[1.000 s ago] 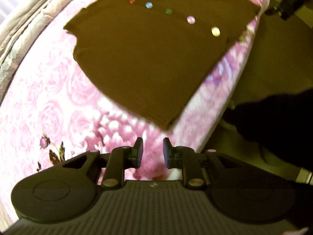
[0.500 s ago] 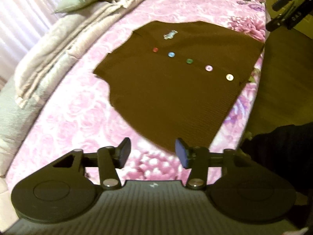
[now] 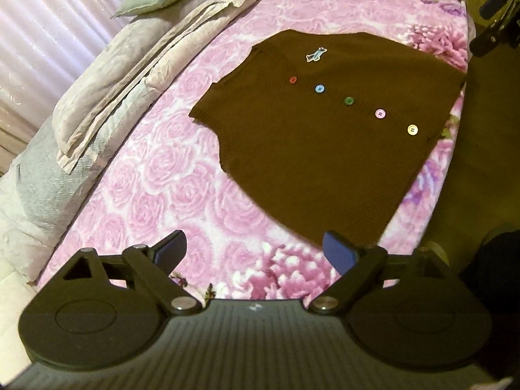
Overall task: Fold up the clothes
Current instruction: 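Release the vest flat, buttons up, and open both tools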
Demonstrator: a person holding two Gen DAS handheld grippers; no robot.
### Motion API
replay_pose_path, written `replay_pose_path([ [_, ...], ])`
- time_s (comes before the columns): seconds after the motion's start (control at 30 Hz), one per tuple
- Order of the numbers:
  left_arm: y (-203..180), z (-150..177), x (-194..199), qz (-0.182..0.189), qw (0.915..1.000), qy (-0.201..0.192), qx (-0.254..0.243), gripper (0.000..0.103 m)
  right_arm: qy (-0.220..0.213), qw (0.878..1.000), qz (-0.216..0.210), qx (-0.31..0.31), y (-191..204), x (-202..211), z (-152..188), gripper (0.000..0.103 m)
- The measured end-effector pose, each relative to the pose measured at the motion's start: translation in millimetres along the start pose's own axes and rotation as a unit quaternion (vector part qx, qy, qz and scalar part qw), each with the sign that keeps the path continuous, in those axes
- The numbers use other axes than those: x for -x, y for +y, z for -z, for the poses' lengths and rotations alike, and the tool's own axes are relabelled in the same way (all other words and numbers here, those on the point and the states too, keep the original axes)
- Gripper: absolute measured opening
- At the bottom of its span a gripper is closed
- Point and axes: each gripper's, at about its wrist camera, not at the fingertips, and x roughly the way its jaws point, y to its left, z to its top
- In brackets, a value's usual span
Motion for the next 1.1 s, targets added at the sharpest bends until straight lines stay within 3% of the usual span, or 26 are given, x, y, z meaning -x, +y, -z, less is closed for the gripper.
replay_pose_path([
  [0.07,0.3,-5.6,-4.2,-0.004,0.9999,0.010,-0.007,0.090,0.015,1.000,-0.010,-0.004,-2.1,-4.7,-4.3,0.103],
  [0.2,7.9,-19.5,-12.4,0.016,0.9993,0.031,0.015,0.102,0.029,0.999,-0.038,-0.020,-5.7,-9.9,-9.6,0.103],
  [0.37,14.7,-28.6,-25.2,0.022,0.9988,0.042,0.016,0.102,0.026,0.998,-0.046,-0.033,-2.0,-12.9,-15.1,0.103],
  [0.6,36.9,-29.3,-45.8,0.042,0.9987,0.018,-0.024,0.102,0.028,0.997,-0.022,-0.066,20.6,-17.6,-24.3,0.103],
  [0.73,54.4,-24.1,-60.3,0.058,0.9958,0.006,-0.071,0.102,0.034,0.994,0.001,-0.102,39.5,-23.0,-22.9,0.103],
  [0.83,73.3,-15.2,-70.7,0.053,0.9940,-0.009,-0.096,0.102,0.038,0.991,0.009,-0.127,60.0,-29.8,-23.4,0.103],
  [1.1,108.3,-1.0,-85.6,0.062,0.9903,-0.021,-0.123,0.102,0.059,0.982,0.014,-0.177,104.4,-45.3,-18.5,0.103],
])
